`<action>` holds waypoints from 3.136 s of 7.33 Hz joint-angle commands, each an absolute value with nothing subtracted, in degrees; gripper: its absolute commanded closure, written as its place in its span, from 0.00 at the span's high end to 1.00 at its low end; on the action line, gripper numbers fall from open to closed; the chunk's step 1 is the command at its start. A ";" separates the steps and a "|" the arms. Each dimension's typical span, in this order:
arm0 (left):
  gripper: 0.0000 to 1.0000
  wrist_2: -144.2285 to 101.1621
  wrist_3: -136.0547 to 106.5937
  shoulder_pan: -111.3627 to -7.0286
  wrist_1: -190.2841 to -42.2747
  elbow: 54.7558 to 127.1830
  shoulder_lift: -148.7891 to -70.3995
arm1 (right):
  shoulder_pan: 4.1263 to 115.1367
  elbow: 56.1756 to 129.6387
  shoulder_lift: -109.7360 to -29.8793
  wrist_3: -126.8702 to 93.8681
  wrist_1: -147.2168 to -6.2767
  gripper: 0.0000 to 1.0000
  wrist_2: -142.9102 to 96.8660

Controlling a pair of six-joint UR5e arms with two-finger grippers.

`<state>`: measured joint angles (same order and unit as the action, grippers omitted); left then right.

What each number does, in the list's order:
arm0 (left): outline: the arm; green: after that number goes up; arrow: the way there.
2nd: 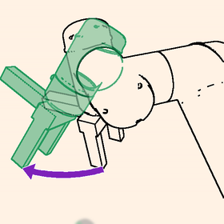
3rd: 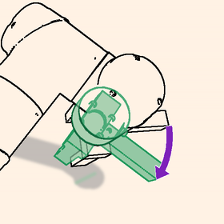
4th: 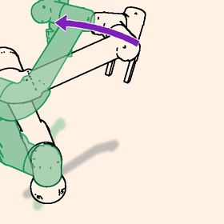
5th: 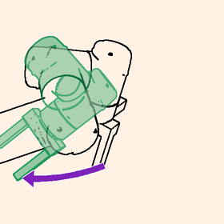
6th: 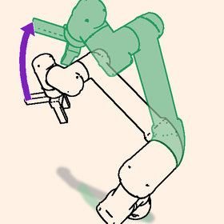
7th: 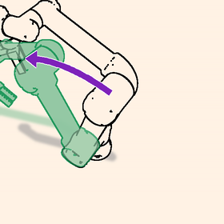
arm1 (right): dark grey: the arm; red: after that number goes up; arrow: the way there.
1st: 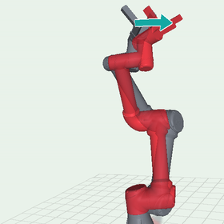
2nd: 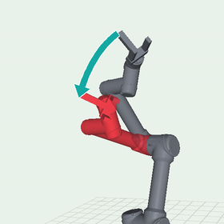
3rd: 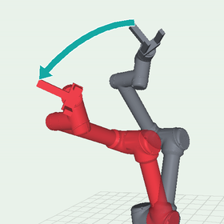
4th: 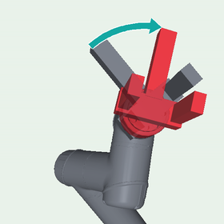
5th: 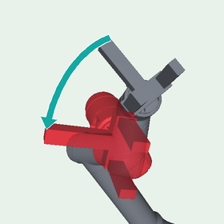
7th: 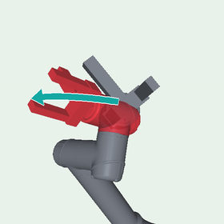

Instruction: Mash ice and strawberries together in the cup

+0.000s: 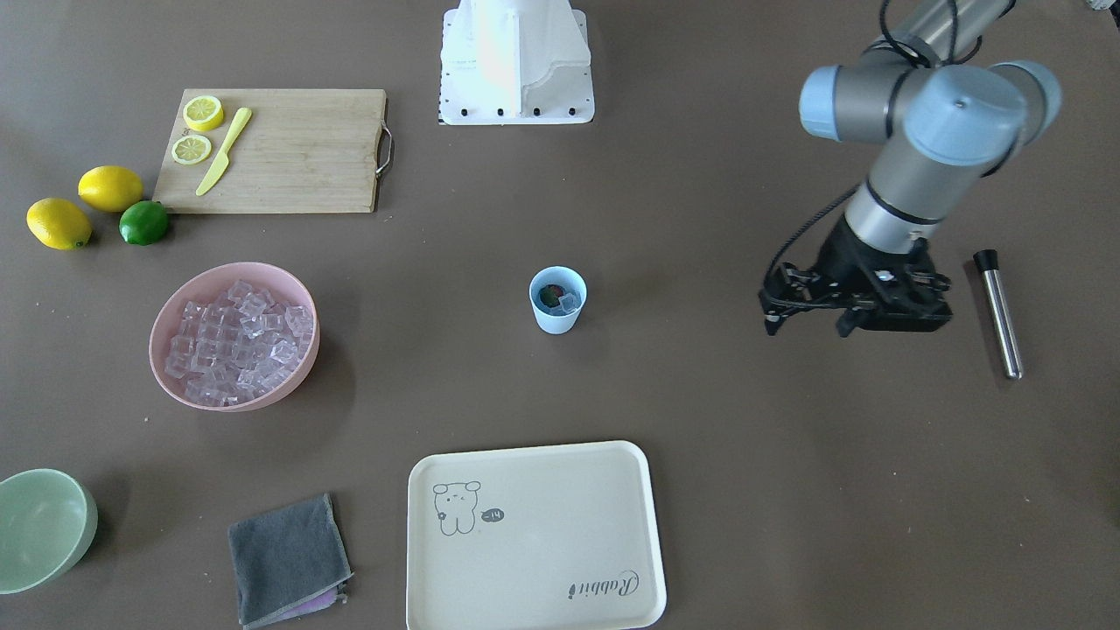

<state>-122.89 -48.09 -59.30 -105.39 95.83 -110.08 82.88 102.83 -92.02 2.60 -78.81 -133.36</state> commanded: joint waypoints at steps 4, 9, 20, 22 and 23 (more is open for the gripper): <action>0.99 -131.13 -20.21 -77.70 -106.34 70.75 -107.32 | 82.88 103.88 -92.37 2.37 -75.85 0.98 -133.94; 0.99 -130.25 -25.74 -68.74 -120.49 67.68 -102.92 | 82.79 105.11 -92.02 1.67 -75.41 0.98 -134.56; 0.00 -129.38 -28.12 -66.45 -122.17 74.50 -98.71 | 82.71 106.43 -92.55 1.67 -75.41 0.98 -134.47; 0.00 -120.68 -31.52 -66.01 -121.74 82.06 -99.65 | 82.71 106.61 -92.46 1.67 -75.50 0.98 -134.65; 0.00 -120.67 -37.56 -65.83 -121.64 83.74 -104.98 | 82.71 106.26 -92.11 1.76 -76.02 0.98 -134.74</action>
